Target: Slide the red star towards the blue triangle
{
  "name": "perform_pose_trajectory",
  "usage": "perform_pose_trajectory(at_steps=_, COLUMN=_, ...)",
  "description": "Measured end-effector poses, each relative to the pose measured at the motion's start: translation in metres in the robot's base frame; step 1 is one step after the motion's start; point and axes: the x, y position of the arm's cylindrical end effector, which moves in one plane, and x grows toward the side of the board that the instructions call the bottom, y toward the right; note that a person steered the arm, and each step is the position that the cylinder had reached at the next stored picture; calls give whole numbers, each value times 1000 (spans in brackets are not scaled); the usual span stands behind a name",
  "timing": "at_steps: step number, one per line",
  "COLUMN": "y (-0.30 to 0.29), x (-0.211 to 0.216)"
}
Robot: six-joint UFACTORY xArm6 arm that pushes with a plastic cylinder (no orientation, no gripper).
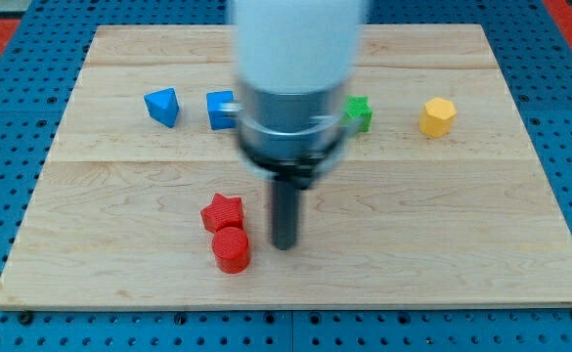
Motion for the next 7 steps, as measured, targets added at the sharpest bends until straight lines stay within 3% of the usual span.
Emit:
perform_pose_trajectory(at_steps=2, y=-149, x=-71)
perform_pose_trajectory(at_steps=3, y=-119, x=-73)
perform_pose_trajectory(at_steps=4, y=-133, x=-57)
perform_pose_trajectory(at_steps=5, y=-198, x=-44)
perform_pose_trajectory(at_steps=6, y=-213, x=-95)
perform_pose_trajectory(at_steps=7, y=-195, x=-98)
